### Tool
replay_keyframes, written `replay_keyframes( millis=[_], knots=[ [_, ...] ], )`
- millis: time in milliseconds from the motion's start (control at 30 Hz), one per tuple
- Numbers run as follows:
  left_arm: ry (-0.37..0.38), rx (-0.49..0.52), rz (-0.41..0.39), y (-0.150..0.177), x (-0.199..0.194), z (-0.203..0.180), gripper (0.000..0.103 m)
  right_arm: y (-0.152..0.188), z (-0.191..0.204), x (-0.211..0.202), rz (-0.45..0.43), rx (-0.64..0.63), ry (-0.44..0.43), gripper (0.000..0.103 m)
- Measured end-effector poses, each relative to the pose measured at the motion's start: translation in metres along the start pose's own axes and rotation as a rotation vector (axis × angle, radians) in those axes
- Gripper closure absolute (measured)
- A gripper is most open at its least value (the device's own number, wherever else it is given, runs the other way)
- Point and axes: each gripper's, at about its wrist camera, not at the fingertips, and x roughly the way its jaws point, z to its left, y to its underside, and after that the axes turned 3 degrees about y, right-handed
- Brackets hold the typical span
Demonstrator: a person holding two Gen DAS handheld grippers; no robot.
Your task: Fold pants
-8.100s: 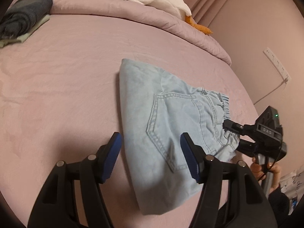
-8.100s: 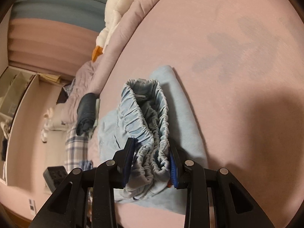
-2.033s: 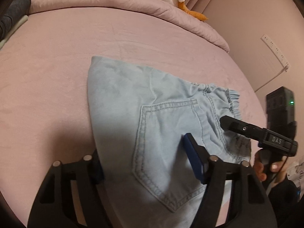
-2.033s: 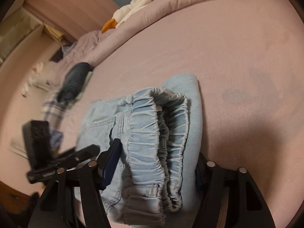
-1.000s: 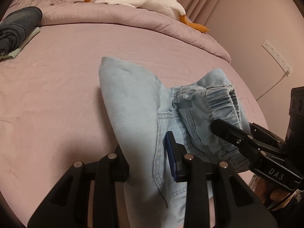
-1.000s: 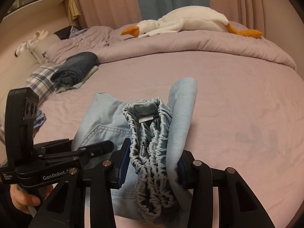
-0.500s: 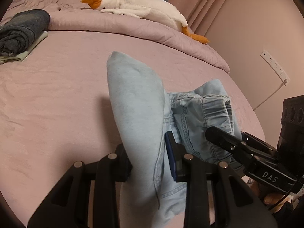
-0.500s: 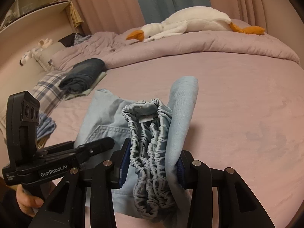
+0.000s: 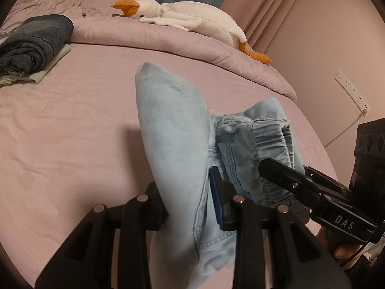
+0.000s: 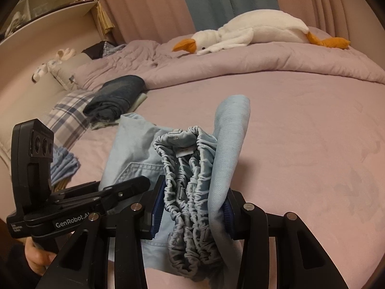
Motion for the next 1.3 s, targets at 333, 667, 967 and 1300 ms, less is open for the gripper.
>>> replay_keyframes(
  millis=[333, 667, 967, 1300],
  knots=[
    [-0.033, -0.007, -0.001, -0.024, 0.003, 0.014, 0.072, -0.020, 0.007, 0.019, -0.005, 0.027, -0.051, 0.060],
    [-0.043, -0.014, -0.007, -0.045, 0.011, 0.022, 0.072, -0.034, 0.008, 0.031, -0.021, 0.045, -0.070, 0.060],
    [-0.046, -0.001, -0.010, -0.067, 0.018, 0.024, 0.072, -0.050, 0.003, 0.038, -0.041, 0.074, -0.074, 0.060],
    [-0.077, -0.029, 0.057, -0.066, 0.052, 0.040, 0.072, -0.052, -0.016, 0.066, 0.033, 0.114, -0.062, 0.060]
  ],
)
